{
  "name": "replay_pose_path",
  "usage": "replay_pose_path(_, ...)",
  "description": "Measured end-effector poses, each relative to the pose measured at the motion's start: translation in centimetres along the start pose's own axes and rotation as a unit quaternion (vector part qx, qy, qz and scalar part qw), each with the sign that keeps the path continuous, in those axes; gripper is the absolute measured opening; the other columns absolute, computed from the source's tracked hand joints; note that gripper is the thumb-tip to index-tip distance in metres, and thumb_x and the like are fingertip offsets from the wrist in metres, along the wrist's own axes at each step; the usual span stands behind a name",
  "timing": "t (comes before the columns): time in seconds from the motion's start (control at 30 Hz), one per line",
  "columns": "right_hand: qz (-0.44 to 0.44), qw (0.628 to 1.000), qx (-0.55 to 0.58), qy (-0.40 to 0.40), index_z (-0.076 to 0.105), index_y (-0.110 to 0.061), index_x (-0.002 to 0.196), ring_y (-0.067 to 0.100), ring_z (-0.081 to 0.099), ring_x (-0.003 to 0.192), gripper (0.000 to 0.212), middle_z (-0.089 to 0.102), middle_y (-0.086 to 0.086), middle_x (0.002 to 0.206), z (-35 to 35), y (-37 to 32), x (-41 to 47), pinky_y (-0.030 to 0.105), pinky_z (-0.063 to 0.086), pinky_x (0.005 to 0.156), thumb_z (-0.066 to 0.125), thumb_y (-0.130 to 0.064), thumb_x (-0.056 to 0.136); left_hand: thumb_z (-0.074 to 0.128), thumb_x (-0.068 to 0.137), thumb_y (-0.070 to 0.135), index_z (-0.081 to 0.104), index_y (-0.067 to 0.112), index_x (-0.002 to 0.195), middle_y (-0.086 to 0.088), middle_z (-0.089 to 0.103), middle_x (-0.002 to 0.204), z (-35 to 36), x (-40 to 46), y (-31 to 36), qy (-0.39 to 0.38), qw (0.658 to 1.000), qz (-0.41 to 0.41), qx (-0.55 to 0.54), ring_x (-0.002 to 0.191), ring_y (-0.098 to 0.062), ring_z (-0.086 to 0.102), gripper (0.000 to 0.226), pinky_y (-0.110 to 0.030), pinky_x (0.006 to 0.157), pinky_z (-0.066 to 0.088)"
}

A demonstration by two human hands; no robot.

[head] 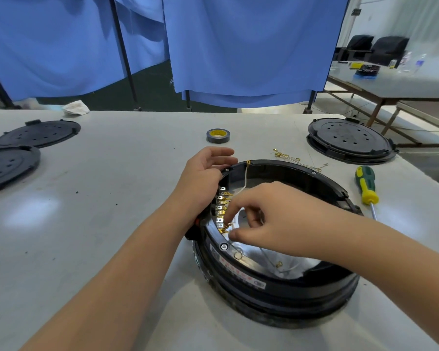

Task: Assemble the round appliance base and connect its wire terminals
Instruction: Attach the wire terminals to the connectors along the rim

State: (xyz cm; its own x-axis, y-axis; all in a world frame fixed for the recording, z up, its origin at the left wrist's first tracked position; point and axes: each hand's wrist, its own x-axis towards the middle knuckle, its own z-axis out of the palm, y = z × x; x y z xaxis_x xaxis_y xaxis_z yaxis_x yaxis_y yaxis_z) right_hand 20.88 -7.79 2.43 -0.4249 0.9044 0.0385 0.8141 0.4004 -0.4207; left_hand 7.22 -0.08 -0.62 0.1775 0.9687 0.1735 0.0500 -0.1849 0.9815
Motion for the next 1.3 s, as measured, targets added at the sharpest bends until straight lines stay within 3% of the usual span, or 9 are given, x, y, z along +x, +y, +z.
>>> replay_pose_path(0.17,0.001,1.000,-0.014,0.024,0.063,-0.035,0.091,-0.003,0.046,0.057,0.011,0.051,-0.012,0.057,1.4,-0.3,0.3,0.020,0.035,0.055,0.062,-0.029,0.081,0.032,0.083,-0.022,0.059,0.015,0.105,0.003,0.066,0.098,0.0,0.1,-0.1,-0.001,1.000,0.004,0.007,0.086,0.000,0.062,0.050,-0.005,0.058,0.047)
replay_pose_path(0.4,0.024,0.998,0.043,0.034,0.062,-0.033,0.079,-0.001,0.049,0.055,0.012,0.052,-0.013,0.052,1.6,0.6,0.4,0.025,0.040,0.056,0.071,-0.040,0.079,0.035,0.084,-0.019,0.059,0.019,0.105,0.005,0.067,0.101,-0.1,0.2,-0.4,-0.004,1.000,0.012,0.026,0.097,-0.004,0.062,0.050,-0.007,0.066,0.049)
replay_pose_path(0.6,0.011,0.998,0.046,0.029,0.063,-0.028,0.084,0.003,0.046,0.056,0.005,0.047,-0.008,0.056,1.7,0.9,0.3,0.025,0.038,0.057,0.067,-0.032,0.084,0.035,0.083,-0.019,0.059,0.021,0.104,0.004,0.068,0.102,-0.2,0.3,-0.5,-0.003,1.000,0.011,0.022,0.102,-0.006,0.062,0.051,-0.007,0.069,0.049)
replay_pose_path(1.3,0.030,0.998,0.036,0.041,0.060,-0.030,0.082,0.004,0.044,0.056,0.006,0.046,-0.008,0.058,1.9,0.4,0.1,0.024,0.032,0.053,0.061,-0.031,0.087,0.033,0.083,-0.021,0.059,0.013,0.108,0.000,0.066,0.100,-0.1,0.1,-0.2,-0.002,1.000,0.007,-0.003,0.091,-0.003,0.062,0.050,-0.007,0.060,0.048)
